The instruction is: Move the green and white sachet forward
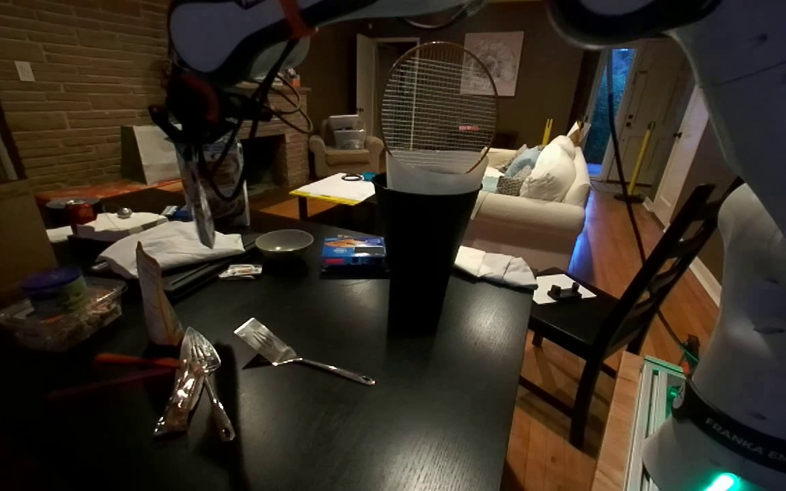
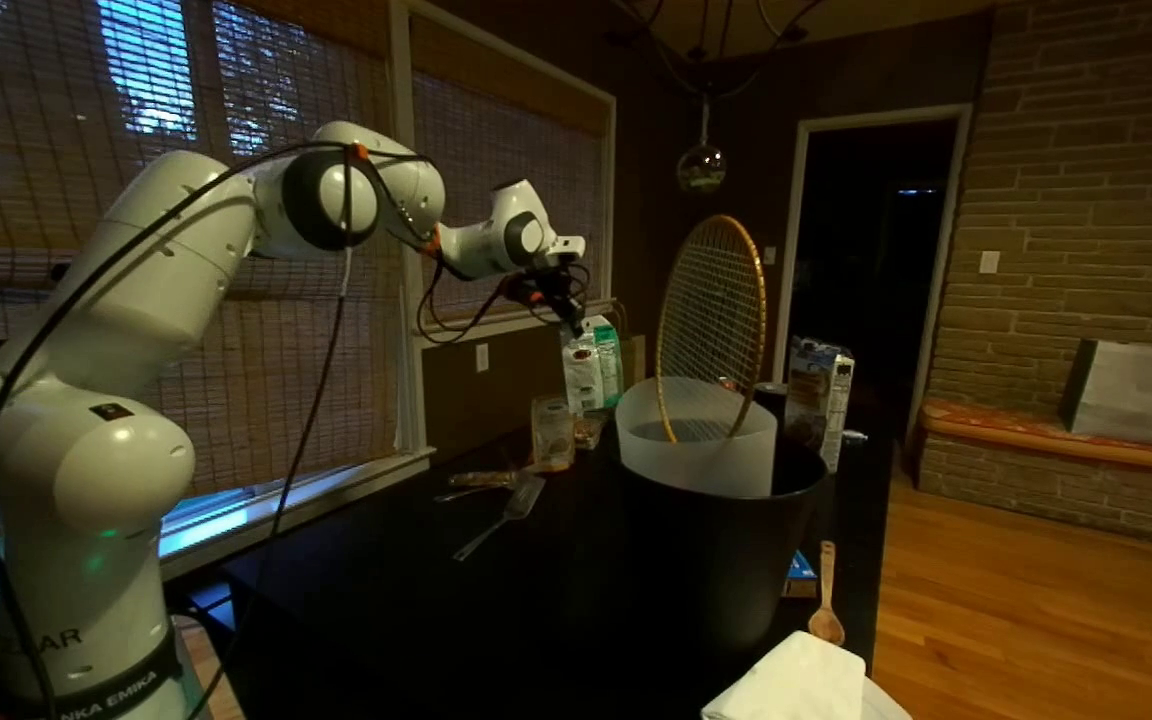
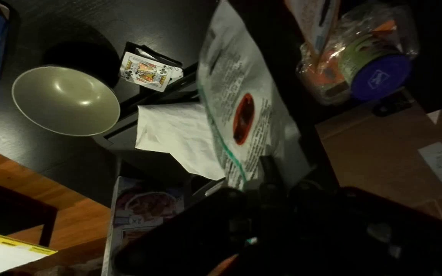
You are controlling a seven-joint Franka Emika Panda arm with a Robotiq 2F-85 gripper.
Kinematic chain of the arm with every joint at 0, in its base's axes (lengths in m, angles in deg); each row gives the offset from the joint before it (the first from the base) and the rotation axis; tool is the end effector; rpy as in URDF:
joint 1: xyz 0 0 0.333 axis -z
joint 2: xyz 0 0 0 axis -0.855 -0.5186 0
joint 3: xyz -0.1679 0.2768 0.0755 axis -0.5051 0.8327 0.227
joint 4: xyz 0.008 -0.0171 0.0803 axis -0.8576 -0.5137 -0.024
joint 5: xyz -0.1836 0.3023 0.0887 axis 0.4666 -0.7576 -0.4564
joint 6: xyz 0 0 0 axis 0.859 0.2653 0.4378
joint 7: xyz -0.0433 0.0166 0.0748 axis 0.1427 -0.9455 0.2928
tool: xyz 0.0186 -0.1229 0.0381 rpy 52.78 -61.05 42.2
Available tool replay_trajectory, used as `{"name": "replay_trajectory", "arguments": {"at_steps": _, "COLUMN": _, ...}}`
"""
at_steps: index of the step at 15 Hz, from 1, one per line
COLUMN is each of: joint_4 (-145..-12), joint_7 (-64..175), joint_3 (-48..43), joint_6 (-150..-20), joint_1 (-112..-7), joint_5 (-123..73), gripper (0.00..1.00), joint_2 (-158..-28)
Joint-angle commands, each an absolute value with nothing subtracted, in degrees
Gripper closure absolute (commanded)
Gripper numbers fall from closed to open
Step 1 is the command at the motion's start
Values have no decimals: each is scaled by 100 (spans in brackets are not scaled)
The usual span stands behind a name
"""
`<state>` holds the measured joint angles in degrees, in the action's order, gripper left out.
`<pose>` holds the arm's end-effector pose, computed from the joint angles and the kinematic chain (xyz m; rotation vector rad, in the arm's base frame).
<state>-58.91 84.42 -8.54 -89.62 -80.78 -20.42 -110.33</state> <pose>0.7350 0.1916 0.4869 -2.9368 0.3566 -0.9281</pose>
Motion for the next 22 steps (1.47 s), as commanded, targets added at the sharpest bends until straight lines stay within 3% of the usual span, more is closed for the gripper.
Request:
{"name": "replay_trajectory", "arguments": {"at_steps": 1, "joint_4": -7135, "joint_7": 9091, "joint_3": -783, "joint_6": -8898, "joint_1": -8469, "joint_5": -1401, "gripper": 100, "joint_2": -9848}}
{"name": "replay_trajectory", "arguments": {"at_steps": 7, "joint_4": -7769, "joint_7": 11704, "joint_3": -2281, "joint_6": -7511, "joint_1": -10558, "joint_5": -294, "gripper": 100, "joint_2": -9036}}
{"name": "replay_trajectory", "arguments": {"at_steps": 12, "joint_4": -8454, "joint_7": 13727, "joint_3": -2504, "joint_6": -6755, "joint_1": -11658, "joint_5": 354, "gripper": 100, "joint_2": -8662}}
{"name": "replay_trajectory", "arguments": {"at_steps": 13, "joint_4": -7832, "joint_7": 13126, "joint_3": -1518, "joint_6": -6650, "joint_1": -10536, "joint_5": 230, "gripper": 100, "joint_2": -8971}}
{"name": "replay_trajectory", "arguments": {"at_steps": 15, "joint_4": -7892, "joint_7": 13278, "joint_3": -1127, "joint_6": -6594, "joint_1": -10359, "joint_5": 282, "gripper": 99, "joint_2": -8977}}
{"name": "replay_trajectory", "arguments": {"at_steps": 22, "joint_4": -7821, "joint_7": 13203, "joint_3": -890, "joint_6": -6601, "joint_1": -9958, "joint_5": 266, "gripper": 99, "joint_2": -8984}}
